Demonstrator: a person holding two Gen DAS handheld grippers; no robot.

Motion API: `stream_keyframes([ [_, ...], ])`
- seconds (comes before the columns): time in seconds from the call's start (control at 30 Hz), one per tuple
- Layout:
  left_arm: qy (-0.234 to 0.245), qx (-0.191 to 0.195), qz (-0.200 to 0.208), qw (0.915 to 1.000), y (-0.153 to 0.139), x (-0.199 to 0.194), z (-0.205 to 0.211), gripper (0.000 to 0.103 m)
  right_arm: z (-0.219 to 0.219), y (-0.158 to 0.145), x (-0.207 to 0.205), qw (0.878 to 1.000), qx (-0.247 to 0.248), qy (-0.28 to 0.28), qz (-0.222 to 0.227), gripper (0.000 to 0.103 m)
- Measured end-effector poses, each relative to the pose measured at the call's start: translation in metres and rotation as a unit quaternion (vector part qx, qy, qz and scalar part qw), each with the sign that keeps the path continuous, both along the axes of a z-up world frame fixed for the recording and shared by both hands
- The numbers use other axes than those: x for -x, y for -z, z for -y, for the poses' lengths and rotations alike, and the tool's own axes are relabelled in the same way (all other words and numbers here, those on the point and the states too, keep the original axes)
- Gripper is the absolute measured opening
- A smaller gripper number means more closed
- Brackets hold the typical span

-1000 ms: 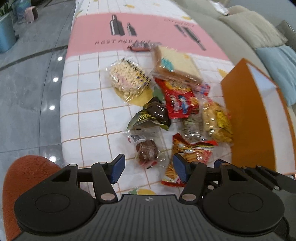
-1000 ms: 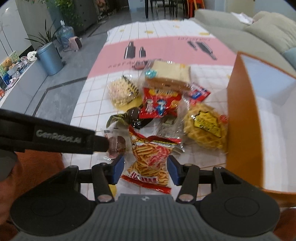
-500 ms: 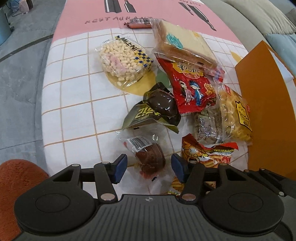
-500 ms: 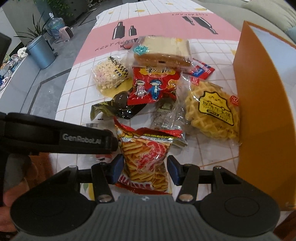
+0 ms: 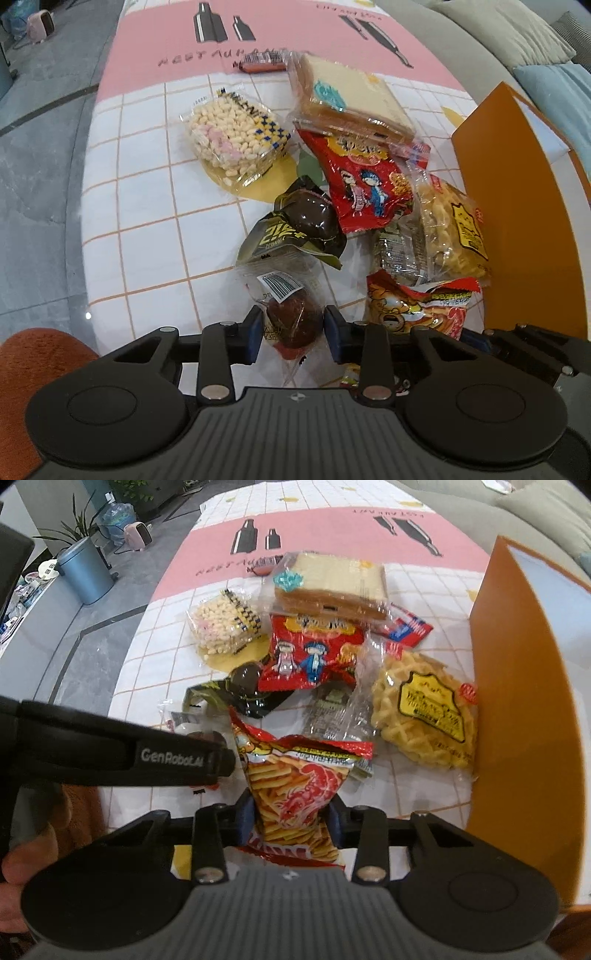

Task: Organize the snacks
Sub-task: 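Carry both snacks into the orange box and open both grippers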

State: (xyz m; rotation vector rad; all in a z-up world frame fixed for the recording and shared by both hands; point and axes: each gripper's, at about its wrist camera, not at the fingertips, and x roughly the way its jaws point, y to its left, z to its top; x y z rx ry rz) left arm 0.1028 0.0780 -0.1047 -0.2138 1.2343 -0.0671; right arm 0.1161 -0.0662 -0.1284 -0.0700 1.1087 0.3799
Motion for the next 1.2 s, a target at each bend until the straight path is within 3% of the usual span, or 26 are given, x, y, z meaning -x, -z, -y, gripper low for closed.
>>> stream_keyframes([
  [0.4, 0.021, -0.039, 0.066, 0.9968, -0.063, 0.040, 0.018, 0.039, 0.035, -0.058, 0.033, 0.998, -0.018, 0.018, 0.062, 0.036],
  [0.67, 0.067, -0.024, 0.128, 0.9892, -0.117, 0.059, 0.050, 0.039, 0.081, -0.110, 0.049, 0.991, -0.064, 0.051, 0.109, 0.036],
  [0.8, 0.108, 0.004, 0.145, 0.9836, -0.136, 0.058, 0.076, 0.039, 0.117, -0.123, 0.049, 0.988, -0.076, 0.081, 0.107, 0.036],
  [0.97, 0.167, 0.029, 0.156, 0.9730, -0.149, 0.048, 0.120, 0.039, 0.165, -0.126, 0.043, 0.987, -0.045, 0.119, 0.095, 0.036],
  [1.2, 0.244, 0.066, 0.103, 0.9619, -0.138, 0.014, 0.182, 0.039, 0.218, -0.103, 0.011, 0.990, -0.013, 0.137, 0.040, 0.036],
])
